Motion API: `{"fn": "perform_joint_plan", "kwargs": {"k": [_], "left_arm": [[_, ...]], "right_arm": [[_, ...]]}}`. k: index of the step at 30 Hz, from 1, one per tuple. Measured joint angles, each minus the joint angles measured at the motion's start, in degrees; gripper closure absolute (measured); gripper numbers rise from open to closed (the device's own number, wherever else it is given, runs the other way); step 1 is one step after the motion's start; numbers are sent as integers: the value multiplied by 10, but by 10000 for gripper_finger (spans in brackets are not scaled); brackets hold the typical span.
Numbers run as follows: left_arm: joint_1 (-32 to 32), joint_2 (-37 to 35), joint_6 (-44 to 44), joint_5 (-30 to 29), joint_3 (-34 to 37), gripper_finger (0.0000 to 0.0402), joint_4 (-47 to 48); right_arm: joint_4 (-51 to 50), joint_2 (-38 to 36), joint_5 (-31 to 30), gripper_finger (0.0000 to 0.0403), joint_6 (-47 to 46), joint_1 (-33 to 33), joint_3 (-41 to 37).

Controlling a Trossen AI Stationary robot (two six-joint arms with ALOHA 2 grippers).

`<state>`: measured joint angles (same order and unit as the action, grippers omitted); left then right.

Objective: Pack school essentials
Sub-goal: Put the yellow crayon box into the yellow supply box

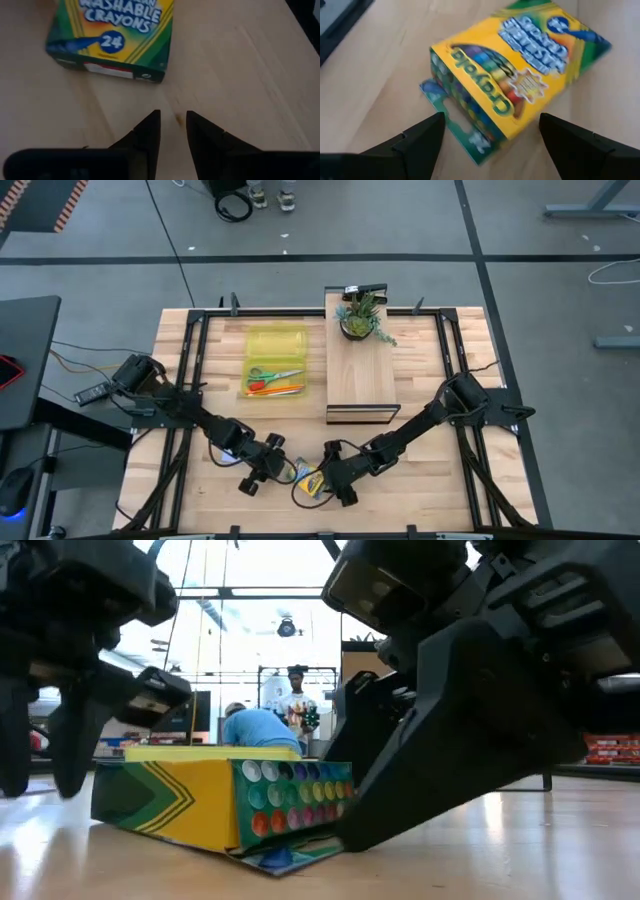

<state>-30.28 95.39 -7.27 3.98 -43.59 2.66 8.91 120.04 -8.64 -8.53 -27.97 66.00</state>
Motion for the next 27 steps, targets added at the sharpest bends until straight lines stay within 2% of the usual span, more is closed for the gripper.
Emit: {"fn": "perform_joint_plan", "kwargs": {"k": [2,5,8,13,18,21,23,27], "left_arm": [[1,-10,0,-6,0,305,5],[2,-19,12,-30,0,301,11],[3,-22,41,-33,0,274,7],[3,-22,87,-49,0,181,4],[4,-22,106,-102,0,72,-3],[10,-22,107,-101,0,17,-14],[17,-20,110,-89,0,8,-25],[37,-20,111,-47,0,14,-40]], "right_arm": [[-20,-12,-1,70,0,2,-2],[-42,-41,-48,70,1,-3,-2],[-76,-69,-91,70,-33,-11,-1],[-97,-88,-108,70,-113,-29,-1],[-97,-82,-116,61,-167,-49,-1],[-96,-76,-137,55,-198,-59,-1],[-97,-74,-157,53,-211,-65,-1],[-94,-74,-174,52,-230,-75,-1]]}}
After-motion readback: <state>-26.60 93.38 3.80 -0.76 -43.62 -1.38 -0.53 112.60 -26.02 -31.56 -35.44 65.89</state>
